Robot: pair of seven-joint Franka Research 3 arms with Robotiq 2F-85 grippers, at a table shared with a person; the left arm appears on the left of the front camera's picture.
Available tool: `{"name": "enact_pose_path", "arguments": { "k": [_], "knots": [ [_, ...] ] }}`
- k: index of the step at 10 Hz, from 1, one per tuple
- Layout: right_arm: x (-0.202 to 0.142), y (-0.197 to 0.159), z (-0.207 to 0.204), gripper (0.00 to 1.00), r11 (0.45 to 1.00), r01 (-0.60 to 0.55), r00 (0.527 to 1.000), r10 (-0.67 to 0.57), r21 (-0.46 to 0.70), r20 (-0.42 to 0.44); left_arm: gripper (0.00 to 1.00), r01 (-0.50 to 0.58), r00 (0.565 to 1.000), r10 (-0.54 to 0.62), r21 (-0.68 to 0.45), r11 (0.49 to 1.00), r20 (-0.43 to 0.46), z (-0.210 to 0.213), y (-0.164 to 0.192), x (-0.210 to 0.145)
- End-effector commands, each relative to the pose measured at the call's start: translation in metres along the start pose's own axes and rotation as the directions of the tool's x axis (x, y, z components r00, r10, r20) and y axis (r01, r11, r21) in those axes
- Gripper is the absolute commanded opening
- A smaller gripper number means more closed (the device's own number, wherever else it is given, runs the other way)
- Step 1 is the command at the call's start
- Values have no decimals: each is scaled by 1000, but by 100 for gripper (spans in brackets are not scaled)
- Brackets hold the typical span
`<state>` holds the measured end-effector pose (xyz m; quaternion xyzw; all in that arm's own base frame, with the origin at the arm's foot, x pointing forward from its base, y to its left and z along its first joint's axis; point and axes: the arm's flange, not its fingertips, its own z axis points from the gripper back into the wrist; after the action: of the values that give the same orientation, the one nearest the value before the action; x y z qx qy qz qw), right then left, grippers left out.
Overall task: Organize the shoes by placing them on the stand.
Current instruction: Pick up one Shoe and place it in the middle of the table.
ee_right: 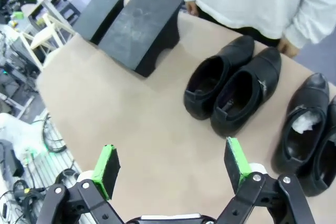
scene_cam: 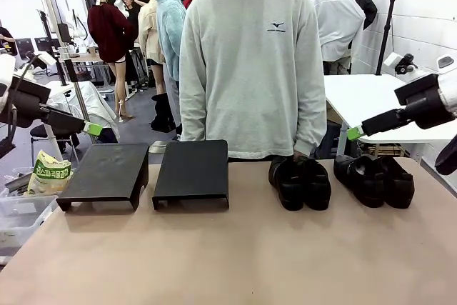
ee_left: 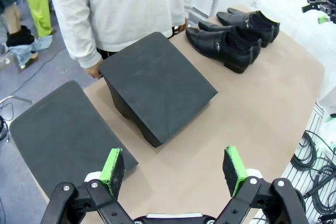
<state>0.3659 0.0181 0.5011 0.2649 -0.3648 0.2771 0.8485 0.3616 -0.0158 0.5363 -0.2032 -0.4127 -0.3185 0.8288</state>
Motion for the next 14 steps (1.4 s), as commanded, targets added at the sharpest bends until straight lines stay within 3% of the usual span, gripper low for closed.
{"name": "enact_pose_path", "arguments": {
  "k": [1, 14],
  "knots": [
    [1, 3, 7, 100, 999, -15, 1000, 15, 34, 20, 98, 4, 1000, -4, -5, 1000, 10, 3, -2, 2],
    [1, 3, 7, 100, 999, -15, 1000, 15, 34, 20, 98, 4, 1000, -4, -5, 1000, 10, 3, -2, 2]
  ]
}}
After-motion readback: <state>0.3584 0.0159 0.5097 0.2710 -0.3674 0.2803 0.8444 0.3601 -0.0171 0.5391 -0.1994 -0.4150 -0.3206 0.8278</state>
